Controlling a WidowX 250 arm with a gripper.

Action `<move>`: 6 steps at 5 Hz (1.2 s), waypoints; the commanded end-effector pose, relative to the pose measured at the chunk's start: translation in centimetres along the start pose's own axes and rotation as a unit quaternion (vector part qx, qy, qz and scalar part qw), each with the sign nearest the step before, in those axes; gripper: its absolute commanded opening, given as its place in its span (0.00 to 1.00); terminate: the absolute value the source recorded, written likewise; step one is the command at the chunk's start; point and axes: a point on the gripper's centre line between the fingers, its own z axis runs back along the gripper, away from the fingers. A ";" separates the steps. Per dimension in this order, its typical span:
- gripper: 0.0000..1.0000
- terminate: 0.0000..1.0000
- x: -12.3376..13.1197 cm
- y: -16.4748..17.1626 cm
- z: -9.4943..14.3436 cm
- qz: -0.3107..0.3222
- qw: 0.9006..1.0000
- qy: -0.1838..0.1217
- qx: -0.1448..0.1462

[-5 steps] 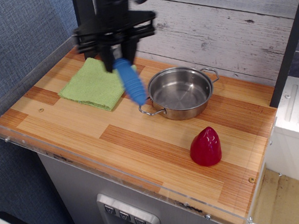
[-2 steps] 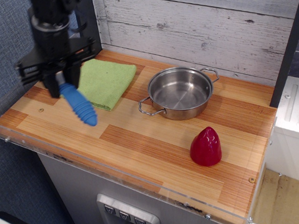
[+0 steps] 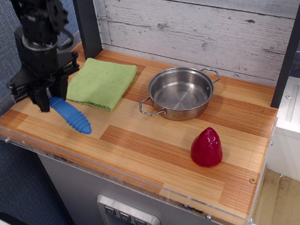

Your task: Move fork to bottom left of table, prongs pointing left.

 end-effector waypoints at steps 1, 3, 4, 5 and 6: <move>0.00 0.00 0.1 0.9 -2.3 0.055 0.998 -0.013 0.012; 0.00 0.00 -0.2 0.5 -2.9 0.083 0.996 -0.017 0.036; 0.00 0.00 -0.3 0.6 -3.0 0.086 0.996 -0.014 0.036; 1.00 0.00 -0.1 0.6 -2.8 0.082 0.996 -0.007 0.028; 1.00 0.00 0.1 0.7 -2.1 0.078 0.997 -0.005 0.031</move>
